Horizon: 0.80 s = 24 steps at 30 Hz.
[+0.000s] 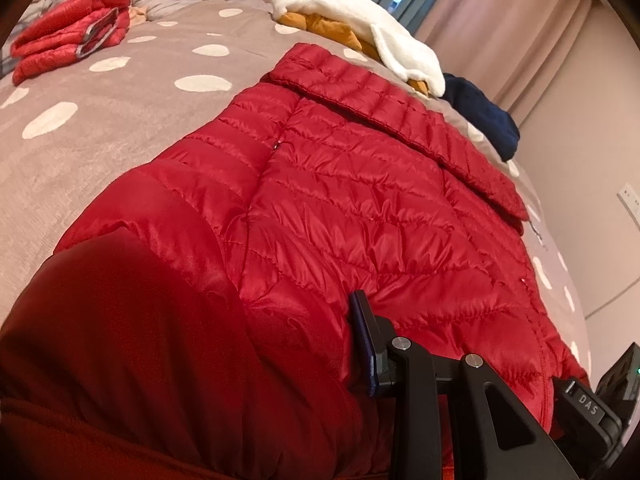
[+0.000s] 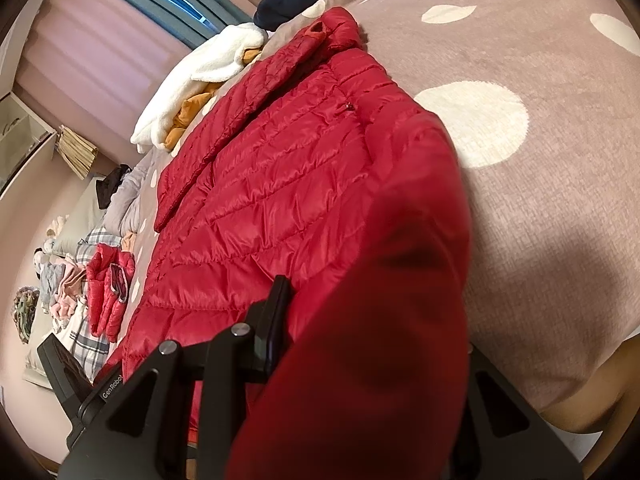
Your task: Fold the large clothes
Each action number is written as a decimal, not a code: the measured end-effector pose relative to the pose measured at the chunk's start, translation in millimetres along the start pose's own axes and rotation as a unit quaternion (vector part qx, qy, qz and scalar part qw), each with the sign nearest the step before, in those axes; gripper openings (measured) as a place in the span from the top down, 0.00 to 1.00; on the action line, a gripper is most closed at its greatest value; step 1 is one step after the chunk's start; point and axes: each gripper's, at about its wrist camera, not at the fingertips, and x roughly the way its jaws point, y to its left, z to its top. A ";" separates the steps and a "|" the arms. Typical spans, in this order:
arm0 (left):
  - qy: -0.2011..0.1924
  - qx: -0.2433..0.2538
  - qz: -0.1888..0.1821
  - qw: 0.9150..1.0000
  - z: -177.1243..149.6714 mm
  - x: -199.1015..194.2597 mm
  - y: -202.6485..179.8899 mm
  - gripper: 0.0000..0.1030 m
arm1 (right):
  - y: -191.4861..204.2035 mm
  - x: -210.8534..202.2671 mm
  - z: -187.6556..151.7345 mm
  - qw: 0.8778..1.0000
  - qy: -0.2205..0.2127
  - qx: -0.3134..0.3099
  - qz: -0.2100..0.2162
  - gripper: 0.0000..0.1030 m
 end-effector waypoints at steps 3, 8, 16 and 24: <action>0.002 0.004 0.009 1.000 0.7 -1.0 -4.2 0.67 | -3.2 0.2 2.5 1.000 0.007 0.011 0.006 0.78; 0.001 0.020 0.036 0.999 3.1 -9.1 -12.5 0.73 | -1.0 -2.5 6.6 1.000 0.011 0.016 0.000 0.81; -0.059 0.071 0.046 0.995 15.2 -56.1 -34.2 0.79 | 23.7 -38.6 23.5 0.999 -0.048 -0.020 0.002 0.84; -0.107 0.089 0.008 0.990 27.5 -100.2 -53.2 0.80 | 57.2 -90.4 54.0 0.989 -0.127 -0.065 0.026 0.84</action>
